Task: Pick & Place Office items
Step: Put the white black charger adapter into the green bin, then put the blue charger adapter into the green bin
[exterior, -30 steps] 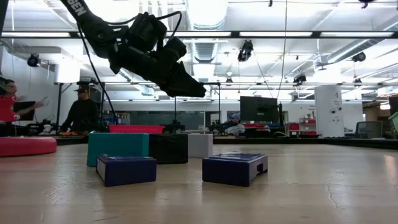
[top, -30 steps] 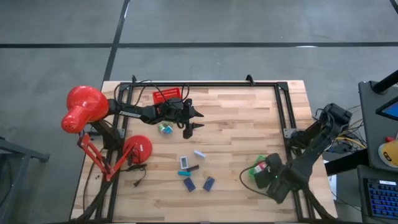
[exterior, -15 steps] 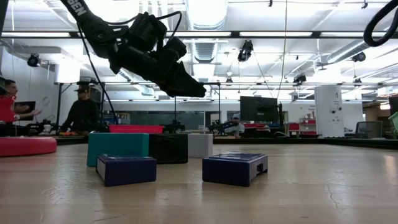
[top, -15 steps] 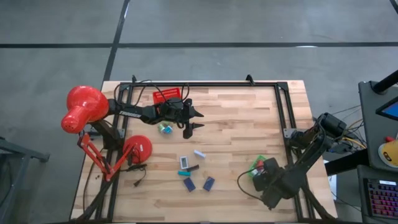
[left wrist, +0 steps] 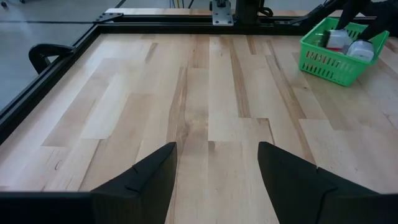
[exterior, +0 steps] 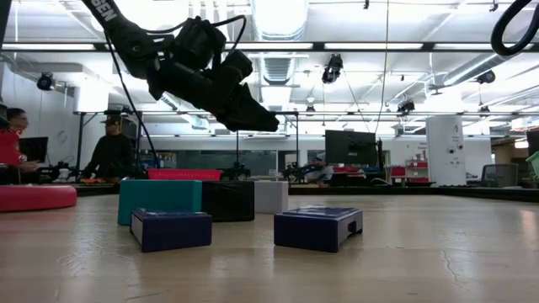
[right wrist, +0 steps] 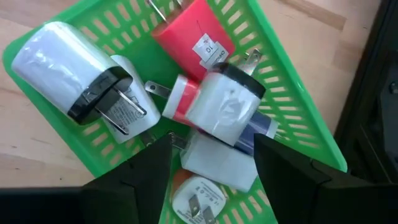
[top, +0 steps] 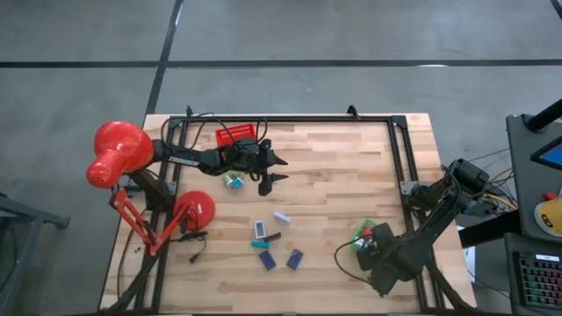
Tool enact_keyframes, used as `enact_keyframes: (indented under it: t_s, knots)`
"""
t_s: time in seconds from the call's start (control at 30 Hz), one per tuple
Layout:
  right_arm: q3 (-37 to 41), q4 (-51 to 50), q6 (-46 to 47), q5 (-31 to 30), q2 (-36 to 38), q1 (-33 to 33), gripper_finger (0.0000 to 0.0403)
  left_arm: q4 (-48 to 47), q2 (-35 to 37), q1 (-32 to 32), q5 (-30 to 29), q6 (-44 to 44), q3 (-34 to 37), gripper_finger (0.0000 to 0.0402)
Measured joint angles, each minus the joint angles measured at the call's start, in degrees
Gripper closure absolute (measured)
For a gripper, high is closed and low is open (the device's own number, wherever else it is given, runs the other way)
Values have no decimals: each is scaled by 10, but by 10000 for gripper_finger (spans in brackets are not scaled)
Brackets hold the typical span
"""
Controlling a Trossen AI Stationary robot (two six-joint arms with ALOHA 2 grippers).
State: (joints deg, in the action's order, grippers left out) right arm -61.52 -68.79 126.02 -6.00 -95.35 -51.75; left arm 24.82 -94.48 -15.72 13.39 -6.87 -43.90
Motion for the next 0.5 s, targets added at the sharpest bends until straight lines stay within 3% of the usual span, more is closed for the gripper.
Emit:
enact_keyframes:
  t_s: [0.13,0.3,0.5]
  knots:
    - [-2,-7,0,2,0,0,179,0,0,0,0,0,0,170]
    - [-46,-86,0,-5,1,0,185,0,0,0,0,0,0,170]
    - [-98,-183,-8,-87,1,0,193,0,0,0,0,0,0,170]
